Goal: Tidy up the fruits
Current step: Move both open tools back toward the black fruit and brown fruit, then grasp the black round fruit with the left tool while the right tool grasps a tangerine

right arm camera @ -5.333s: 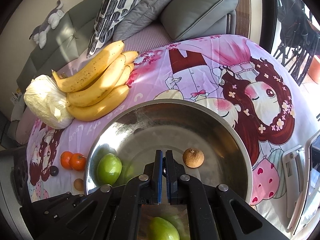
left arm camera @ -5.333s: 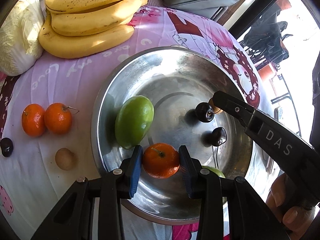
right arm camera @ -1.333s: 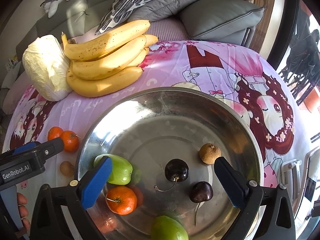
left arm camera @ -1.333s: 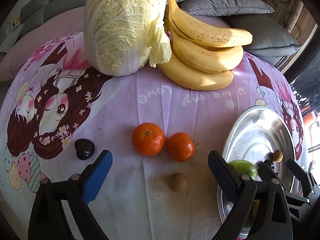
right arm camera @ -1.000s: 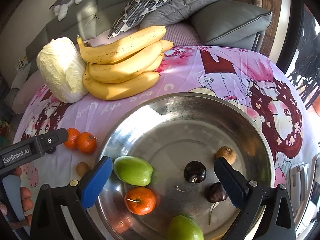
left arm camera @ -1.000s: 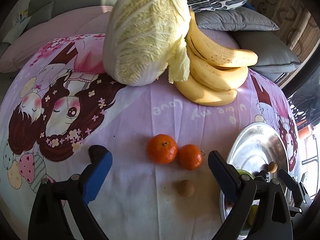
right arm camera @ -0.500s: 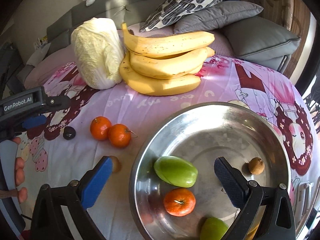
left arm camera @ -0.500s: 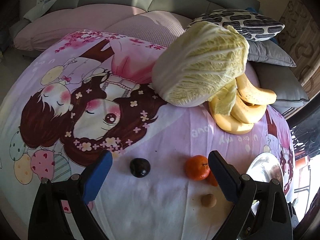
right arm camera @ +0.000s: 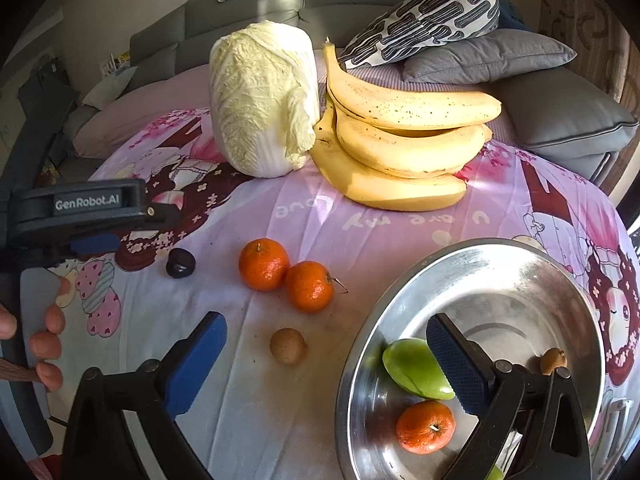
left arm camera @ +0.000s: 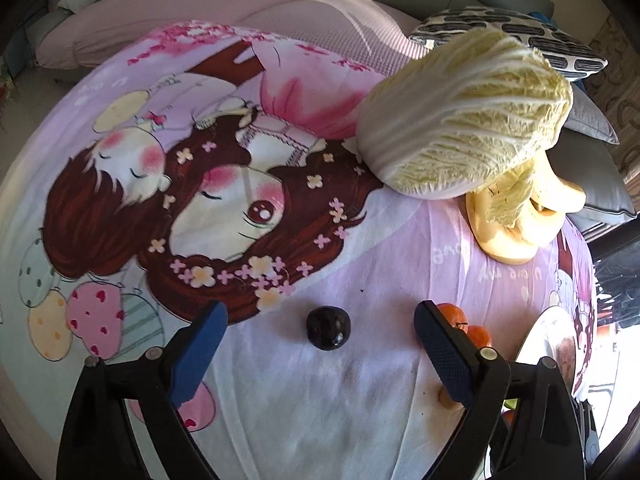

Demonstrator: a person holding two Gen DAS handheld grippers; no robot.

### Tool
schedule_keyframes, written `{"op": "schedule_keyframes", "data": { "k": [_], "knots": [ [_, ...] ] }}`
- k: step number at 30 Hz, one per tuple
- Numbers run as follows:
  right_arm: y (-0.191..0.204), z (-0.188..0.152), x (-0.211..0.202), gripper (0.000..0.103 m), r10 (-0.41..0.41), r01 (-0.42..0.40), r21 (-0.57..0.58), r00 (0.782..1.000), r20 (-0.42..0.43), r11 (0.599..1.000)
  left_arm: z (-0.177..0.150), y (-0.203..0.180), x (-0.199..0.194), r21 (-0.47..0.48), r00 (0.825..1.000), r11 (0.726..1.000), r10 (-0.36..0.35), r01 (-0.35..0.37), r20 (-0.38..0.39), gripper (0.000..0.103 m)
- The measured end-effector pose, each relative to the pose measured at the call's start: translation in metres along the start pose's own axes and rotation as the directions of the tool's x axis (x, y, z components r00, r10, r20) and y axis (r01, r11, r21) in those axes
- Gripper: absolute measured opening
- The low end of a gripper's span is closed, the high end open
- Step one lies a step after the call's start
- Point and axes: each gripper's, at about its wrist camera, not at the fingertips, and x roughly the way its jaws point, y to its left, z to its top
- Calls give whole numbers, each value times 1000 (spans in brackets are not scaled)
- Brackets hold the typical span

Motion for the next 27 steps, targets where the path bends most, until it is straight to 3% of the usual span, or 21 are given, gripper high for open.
{"op": "schedule_keyframes", "data": {
  "k": [2, 7, 11, 15, 27],
  "knots": [
    [2, 4, 2, 87, -4, 4, -8, 1000, 0, 1000, 0, 0, 7, -3, 1000, 1000, -14, 13, -25, 80],
    [6, 6, 18, 75, -19, 18, -22, 999, -40, 1000, 0, -4, 25, -5, 996, 999, -34, 34, -78, 77],
    [14, 8, 28, 69, -41, 38, -63, 998, -54, 997, -1, -7, 33, 2, 995, 999, -39, 39, -97, 65],
    [19, 9, 37, 67, -65, 59, -91, 996, -65, 994, 0, -7, 43, -1, 993, 999, -33, 33, -112, 59],
    [24, 16, 55, 66, -81, 72, -103, 993, -87, 992, 0, -11, 49, 31, 993, 1000, 6, -2, -121, 55]
  ]
}}
